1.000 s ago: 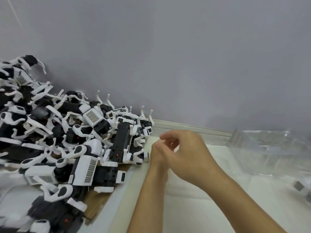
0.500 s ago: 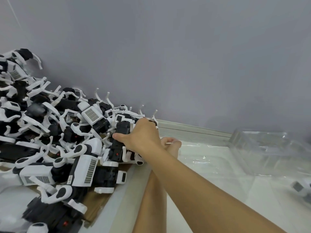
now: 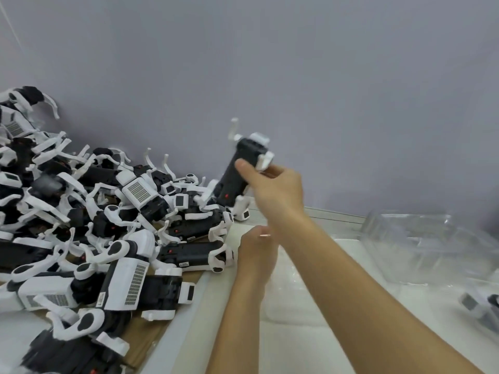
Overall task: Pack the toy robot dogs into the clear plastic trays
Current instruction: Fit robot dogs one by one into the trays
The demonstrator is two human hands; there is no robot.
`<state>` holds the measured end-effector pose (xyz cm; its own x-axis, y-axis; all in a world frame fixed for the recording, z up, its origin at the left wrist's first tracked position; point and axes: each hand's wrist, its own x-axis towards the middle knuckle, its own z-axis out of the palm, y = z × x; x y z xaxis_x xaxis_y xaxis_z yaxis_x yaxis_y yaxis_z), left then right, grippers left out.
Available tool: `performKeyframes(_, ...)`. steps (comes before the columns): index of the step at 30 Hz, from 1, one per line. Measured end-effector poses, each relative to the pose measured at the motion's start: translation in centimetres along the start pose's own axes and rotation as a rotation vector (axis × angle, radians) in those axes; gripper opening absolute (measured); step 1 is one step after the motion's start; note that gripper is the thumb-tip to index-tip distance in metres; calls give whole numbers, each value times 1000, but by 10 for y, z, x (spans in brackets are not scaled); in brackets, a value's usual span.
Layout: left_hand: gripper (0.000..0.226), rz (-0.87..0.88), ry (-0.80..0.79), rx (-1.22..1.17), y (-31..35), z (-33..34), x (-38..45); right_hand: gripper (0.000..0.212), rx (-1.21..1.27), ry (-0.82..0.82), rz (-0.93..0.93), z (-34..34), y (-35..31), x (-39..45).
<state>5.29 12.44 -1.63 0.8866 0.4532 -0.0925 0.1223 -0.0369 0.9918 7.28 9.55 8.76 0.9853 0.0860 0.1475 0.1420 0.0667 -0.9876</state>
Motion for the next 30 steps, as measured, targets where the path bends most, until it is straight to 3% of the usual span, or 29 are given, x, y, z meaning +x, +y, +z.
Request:
performKeyframes(3, 5, -19, -10, -88, 0, -2, -3, 16, 108, 22, -27, -45, -8, 5)
performKeyframes(7, 6, -55, -4, -135, -2, -1, -3, 14, 15, 70, -83, -109, 0, -2)
performKeyframes(12, 5, -87, 14, -141, -2, -2, -2, 38, -118, -9, -48, -154, 14, -22)
performKeyframes(15, 7, -104, 9, -148, -2, -2, -1, 21, -307, -116, -73, -164, 13, -26)
performKeyframes(19, 6, -87, -5, -128, -4, -3, 1, 31, -590, -218, -158, -166, 17, -24)
performKeyframes(26, 14, -76, -60, -126, 0, -3, -3, 30, -824, -403, -190, -150, 26, -24)
performKeyframes(30, 15, -86, -77, -135, 2, -4, -4, 28, -883, -388, -193, -147, 30, -24)
